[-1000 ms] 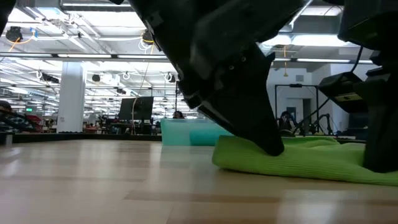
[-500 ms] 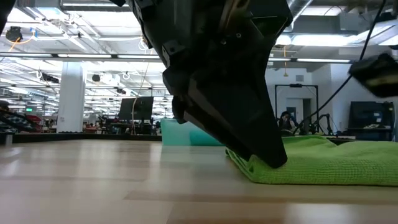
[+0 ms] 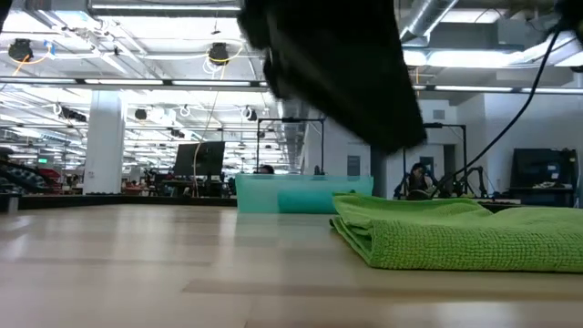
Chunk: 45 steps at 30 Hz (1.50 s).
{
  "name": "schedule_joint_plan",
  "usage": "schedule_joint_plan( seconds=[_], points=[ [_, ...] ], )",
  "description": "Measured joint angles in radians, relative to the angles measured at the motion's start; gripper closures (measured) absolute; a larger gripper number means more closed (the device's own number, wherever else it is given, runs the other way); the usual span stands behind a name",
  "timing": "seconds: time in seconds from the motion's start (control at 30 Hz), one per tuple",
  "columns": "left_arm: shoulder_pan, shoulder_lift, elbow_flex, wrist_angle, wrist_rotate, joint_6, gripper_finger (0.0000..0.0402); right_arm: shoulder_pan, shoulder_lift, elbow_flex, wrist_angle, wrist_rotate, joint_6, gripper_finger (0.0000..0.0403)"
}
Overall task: Roll microfiber towels into tight, uniform cylinder then place into a basket
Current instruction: Roll the green microfiber cloth
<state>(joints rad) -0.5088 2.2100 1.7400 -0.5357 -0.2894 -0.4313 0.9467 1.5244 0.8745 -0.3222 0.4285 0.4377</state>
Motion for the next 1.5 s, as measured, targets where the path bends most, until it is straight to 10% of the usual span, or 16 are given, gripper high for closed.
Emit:
schedule_joint_plan(
  seconds=[0.37, 0.8, 1.5],
  points=[
    [-0.137, -0.001, 0.110, 0.059, -0.437, 0.365, 0.0301, 0.170, -0.099, 0.080, 0.020, 0.218, -0.100, 0.0376],
    [-0.092, -0.001, 0.111, 0.058, -0.165, 0.351, 0.0298, 0.132, -0.096, 0.101, 0.023, 0.151, -0.176, 0.0322],
    [-0.052, 0.000, 0.065, 0.004, -0.141, 0.276, 0.0214, 0.047, 0.168, 0.078, 0.019, 0.145, -0.201, 0.0216]
  ],
)
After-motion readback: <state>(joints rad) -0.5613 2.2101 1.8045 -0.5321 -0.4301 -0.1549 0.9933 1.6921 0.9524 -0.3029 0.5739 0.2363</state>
